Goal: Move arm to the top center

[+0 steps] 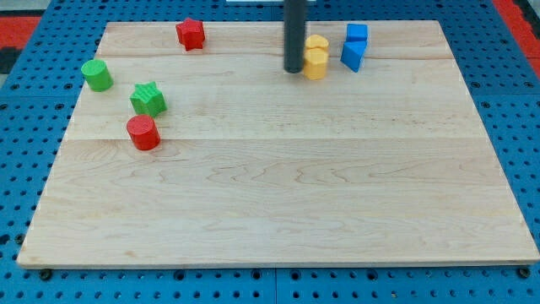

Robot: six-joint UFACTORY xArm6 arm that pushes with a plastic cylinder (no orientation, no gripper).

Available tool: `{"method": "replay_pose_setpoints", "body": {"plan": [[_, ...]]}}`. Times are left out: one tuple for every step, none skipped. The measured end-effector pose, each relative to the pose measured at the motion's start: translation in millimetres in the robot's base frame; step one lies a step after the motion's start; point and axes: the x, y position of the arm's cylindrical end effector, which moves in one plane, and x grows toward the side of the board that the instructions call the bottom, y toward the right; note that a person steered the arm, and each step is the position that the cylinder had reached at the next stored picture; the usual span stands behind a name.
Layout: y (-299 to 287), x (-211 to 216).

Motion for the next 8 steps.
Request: {"method": "replay_pose_setpoints", "body": {"plan": [[-13, 2], [28, -7], [-47, -7], [-86, -8], [-40, -66], [-29, -108], [-29, -110], [-39, -109]]}}
